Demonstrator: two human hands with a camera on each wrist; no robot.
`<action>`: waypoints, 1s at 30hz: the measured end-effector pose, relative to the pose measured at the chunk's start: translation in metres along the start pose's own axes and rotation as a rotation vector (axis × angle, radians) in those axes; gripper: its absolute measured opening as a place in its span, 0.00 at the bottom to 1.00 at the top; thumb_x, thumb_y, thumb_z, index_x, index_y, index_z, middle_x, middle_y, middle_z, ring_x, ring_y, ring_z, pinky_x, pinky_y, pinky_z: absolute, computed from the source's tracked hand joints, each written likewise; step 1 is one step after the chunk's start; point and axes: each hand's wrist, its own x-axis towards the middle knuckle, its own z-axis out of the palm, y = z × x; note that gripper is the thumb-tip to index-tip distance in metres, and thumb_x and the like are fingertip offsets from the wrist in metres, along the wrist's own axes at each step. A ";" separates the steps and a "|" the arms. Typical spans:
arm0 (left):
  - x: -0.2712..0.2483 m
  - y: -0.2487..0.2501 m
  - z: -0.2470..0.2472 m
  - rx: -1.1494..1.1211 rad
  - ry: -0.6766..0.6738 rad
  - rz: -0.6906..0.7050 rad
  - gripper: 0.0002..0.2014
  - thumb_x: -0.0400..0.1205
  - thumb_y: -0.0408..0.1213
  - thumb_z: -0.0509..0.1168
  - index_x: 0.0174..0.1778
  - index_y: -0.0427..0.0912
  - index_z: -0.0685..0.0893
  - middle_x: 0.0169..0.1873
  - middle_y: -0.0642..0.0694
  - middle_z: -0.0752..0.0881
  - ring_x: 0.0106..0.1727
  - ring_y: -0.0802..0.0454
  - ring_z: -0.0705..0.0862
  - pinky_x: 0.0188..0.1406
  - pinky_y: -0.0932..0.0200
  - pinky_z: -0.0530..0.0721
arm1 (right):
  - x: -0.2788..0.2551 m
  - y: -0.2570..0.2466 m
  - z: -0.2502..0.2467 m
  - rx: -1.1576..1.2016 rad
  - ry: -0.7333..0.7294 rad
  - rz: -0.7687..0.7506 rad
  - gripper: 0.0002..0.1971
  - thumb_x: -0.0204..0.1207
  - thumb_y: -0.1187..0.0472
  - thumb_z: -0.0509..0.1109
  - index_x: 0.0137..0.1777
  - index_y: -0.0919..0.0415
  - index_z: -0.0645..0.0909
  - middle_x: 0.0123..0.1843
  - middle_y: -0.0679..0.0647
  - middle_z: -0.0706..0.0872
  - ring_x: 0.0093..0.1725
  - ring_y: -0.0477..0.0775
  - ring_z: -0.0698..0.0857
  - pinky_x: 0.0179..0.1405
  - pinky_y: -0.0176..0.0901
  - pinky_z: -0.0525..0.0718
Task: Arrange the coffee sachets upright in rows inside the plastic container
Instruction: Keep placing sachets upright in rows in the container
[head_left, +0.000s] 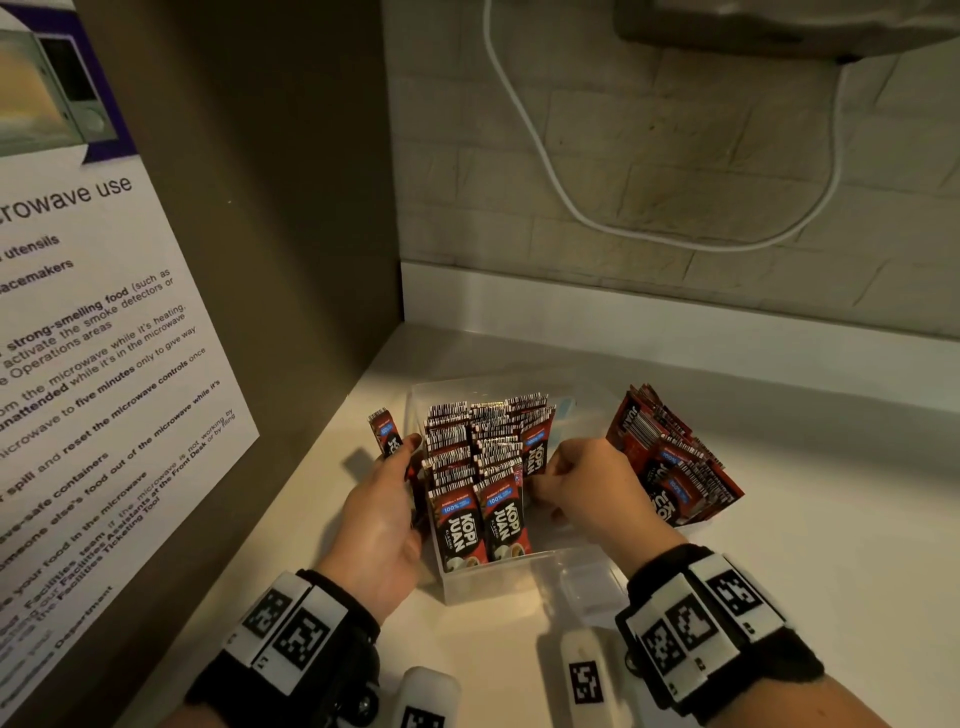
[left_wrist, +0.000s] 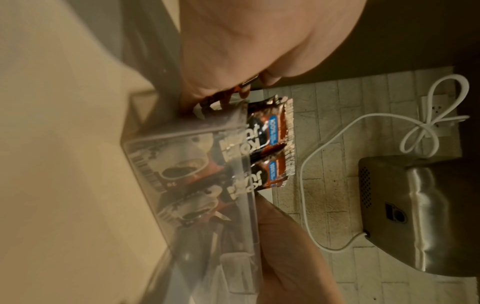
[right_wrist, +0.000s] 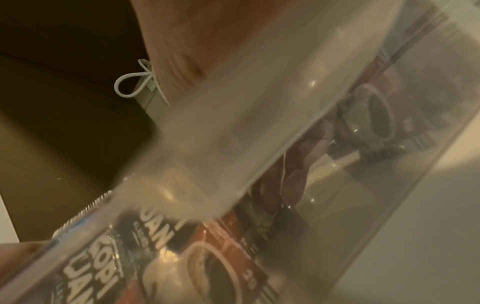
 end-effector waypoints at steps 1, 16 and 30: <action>0.000 0.000 0.000 0.003 -0.001 0.002 0.10 0.87 0.42 0.59 0.52 0.43 0.84 0.31 0.46 0.92 0.43 0.46 0.89 0.36 0.50 0.82 | 0.000 0.000 0.000 0.003 -0.012 -0.003 0.11 0.70 0.59 0.77 0.31 0.58 0.79 0.32 0.55 0.88 0.36 0.58 0.89 0.44 0.57 0.89; 0.001 -0.002 -0.002 0.012 0.020 0.003 0.10 0.87 0.42 0.61 0.51 0.42 0.84 0.33 0.45 0.92 0.43 0.46 0.89 0.39 0.48 0.83 | 0.000 0.000 0.000 0.014 -0.028 -0.017 0.11 0.73 0.53 0.74 0.29 0.53 0.87 0.34 0.50 0.89 0.36 0.53 0.88 0.47 0.56 0.89; 0.008 0.010 -0.016 0.089 0.151 0.247 0.16 0.88 0.29 0.54 0.67 0.49 0.79 0.46 0.55 0.79 0.46 0.60 0.78 0.63 0.50 0.80 | -0.002 0.005 -0.004 0.194 0.042 -0.035 0.10 0.68 0.63 0.77 0.34 0.72 0.84 0.34 0.65 0.88 0.34 0.61 0.87 0.39 0.53 0.89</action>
